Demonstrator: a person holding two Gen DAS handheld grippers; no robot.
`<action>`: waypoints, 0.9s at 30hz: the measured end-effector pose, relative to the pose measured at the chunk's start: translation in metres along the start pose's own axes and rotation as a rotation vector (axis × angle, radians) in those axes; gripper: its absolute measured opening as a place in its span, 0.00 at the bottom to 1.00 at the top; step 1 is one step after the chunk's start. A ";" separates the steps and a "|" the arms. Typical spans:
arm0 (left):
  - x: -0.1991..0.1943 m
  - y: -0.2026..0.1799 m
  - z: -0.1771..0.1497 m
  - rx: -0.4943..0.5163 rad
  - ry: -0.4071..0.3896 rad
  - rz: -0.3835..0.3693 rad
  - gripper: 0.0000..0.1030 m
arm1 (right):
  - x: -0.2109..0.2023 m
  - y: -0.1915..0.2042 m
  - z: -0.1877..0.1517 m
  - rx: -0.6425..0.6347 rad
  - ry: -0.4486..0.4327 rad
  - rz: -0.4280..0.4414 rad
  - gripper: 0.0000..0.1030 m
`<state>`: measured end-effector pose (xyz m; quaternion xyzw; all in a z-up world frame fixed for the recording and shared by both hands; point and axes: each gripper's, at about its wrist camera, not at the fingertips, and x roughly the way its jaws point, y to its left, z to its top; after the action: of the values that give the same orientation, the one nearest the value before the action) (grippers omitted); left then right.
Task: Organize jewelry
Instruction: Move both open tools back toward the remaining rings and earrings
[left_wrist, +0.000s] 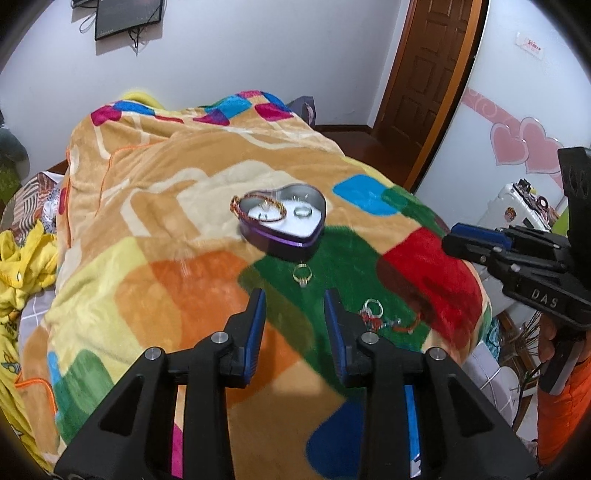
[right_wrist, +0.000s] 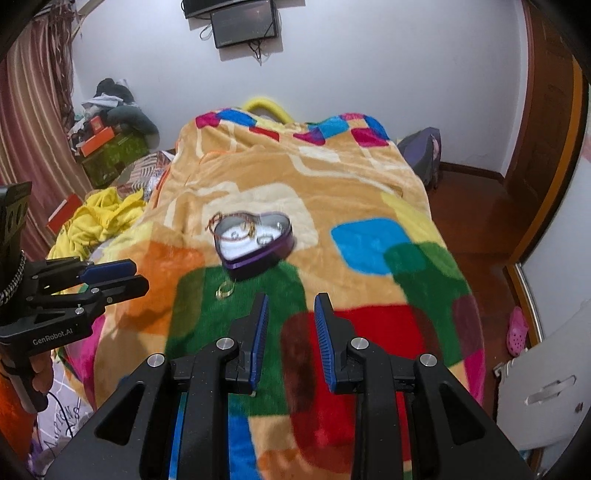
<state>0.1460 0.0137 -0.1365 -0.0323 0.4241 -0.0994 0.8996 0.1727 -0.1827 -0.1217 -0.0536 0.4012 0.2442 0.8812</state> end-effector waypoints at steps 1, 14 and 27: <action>0.001 0.000 -0.003 -0.001 0.006 0.003 0.31 | 0.003 0.001 -0.003 -0.001 0.010 0.003 0.22; 0.018 0.014 -0.019 -0.052 0.067 0.015 0.31 | 0.056 0.019 -0.036 -0.030 0.186 0.058 0.22; 0.036 0.021 -0.019 -0.078 0.096 -0.004 0.31 | 0.071 0.036 -0.032 -0.068 0.176 0.098 0.24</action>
<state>0.1569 0.0270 -0.1787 -0.0635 0.4703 -0.0862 0.8760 0.1740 -0.1328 -0.1915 -0.0851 0.4706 0.2949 0.8272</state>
